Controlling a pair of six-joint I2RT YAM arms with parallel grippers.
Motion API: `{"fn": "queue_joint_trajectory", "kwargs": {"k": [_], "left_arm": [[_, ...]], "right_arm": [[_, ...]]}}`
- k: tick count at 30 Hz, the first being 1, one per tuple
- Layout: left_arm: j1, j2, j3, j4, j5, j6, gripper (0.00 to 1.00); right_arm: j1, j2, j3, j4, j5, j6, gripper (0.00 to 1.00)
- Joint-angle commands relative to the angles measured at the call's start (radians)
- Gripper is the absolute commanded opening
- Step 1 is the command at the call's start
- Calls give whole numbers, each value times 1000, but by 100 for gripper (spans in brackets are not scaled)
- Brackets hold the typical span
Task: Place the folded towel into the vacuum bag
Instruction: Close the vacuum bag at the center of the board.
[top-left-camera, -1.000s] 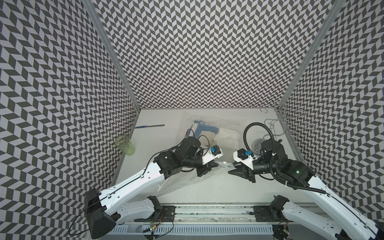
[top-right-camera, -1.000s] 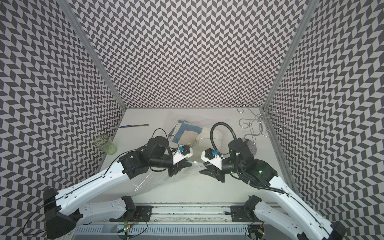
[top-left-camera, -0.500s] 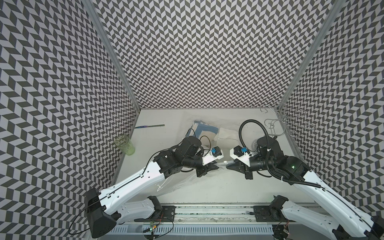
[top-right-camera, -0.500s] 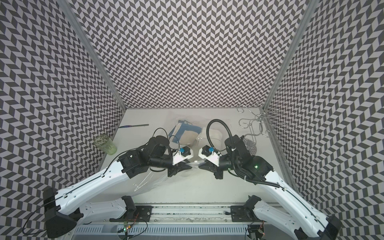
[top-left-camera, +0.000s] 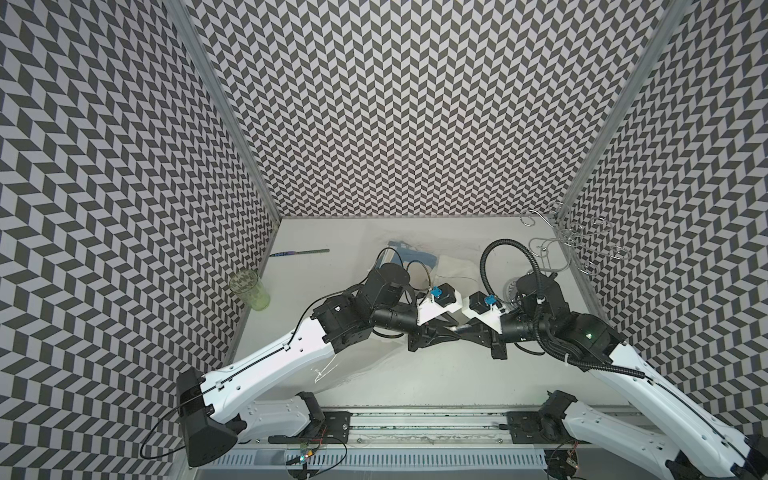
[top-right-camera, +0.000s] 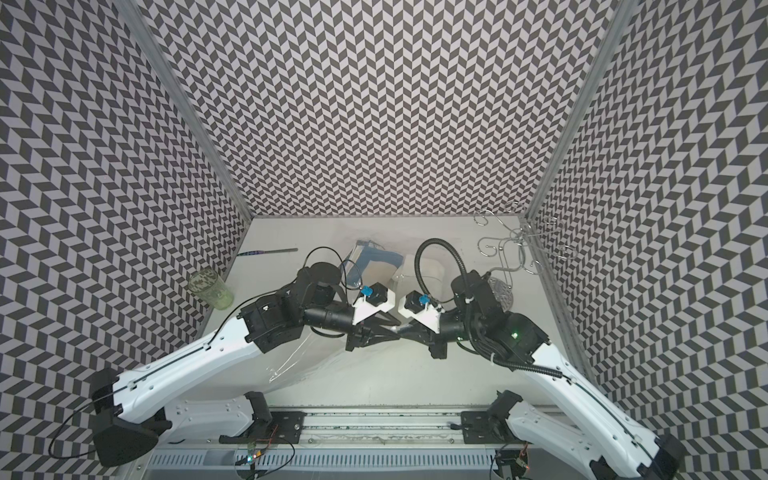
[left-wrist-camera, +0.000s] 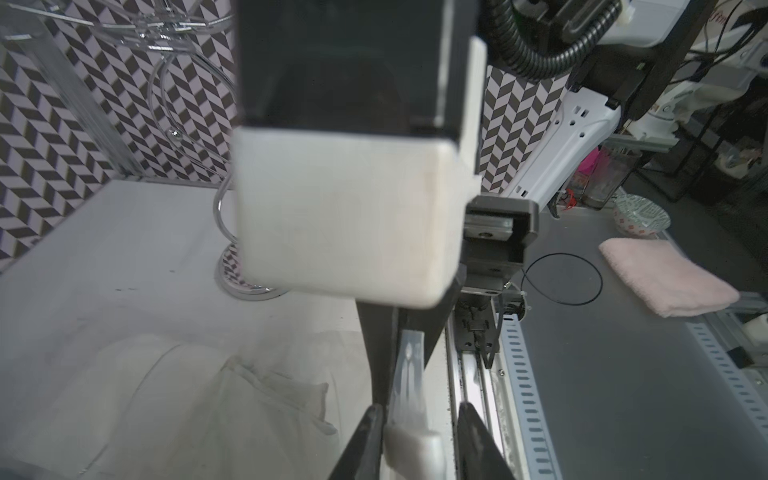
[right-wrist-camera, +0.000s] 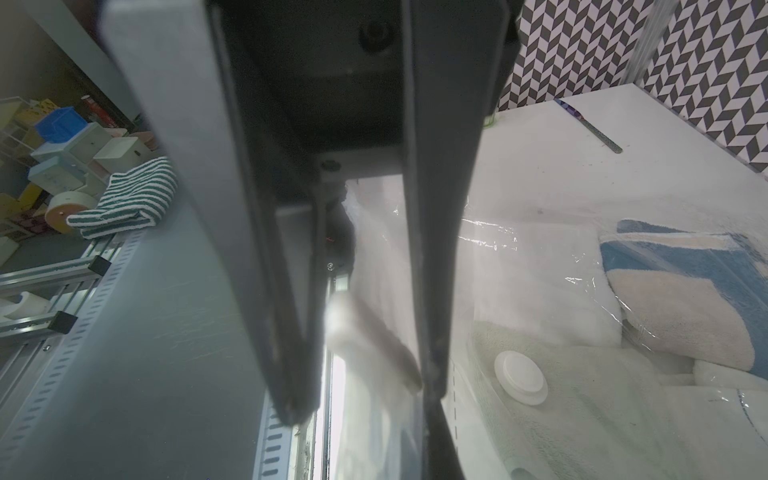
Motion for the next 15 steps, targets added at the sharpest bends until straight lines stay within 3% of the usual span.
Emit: {"fn": "queue_joint_trajectory", "kwargs": {"k": [1,3,8,11,15], "left_arm": [[-3,-4,18,16,14,7,22],[-3,-1,25,5,9,12,15],[-3,-16,18,-13,1,19,10],[-3,-29,-17,-20,-8,21,0],[-2,-55,-84,-42,-49,20,0]], "right_arm": [[-3,-32,16,61,-22,12,0],[-3,-33,11,61,-20,13,0],[-4,-39,10,63,-3,16,0],[-13,-35,27,70,22,37,0],[-64,-74,5,113,26,77,0]]}}
